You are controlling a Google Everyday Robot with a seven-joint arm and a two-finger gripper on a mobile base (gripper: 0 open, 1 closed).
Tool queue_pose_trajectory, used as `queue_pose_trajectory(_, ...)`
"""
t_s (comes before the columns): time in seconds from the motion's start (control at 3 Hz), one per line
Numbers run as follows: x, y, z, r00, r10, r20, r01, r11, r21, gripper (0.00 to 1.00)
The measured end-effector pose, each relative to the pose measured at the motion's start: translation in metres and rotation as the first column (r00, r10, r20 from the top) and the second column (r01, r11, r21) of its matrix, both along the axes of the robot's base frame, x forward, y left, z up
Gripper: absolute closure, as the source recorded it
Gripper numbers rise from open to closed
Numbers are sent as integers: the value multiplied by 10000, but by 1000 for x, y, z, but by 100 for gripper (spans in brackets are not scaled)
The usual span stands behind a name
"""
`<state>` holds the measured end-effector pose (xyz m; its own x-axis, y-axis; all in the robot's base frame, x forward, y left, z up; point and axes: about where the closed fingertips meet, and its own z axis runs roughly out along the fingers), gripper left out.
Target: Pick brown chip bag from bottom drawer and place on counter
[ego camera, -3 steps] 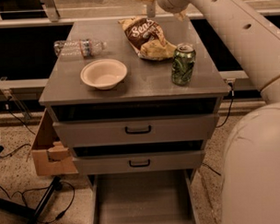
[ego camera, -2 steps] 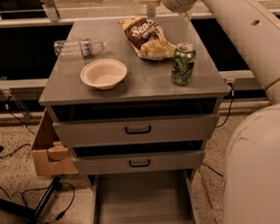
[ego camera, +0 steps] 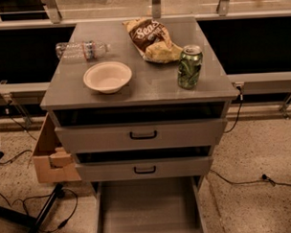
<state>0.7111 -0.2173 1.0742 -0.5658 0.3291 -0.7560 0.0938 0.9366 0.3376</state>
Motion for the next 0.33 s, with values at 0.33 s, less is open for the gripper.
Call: queue_pose_trajectory(0.33, -89, 22, 61, 9940, -190, 1074, 45, 9911, 1333, 0)
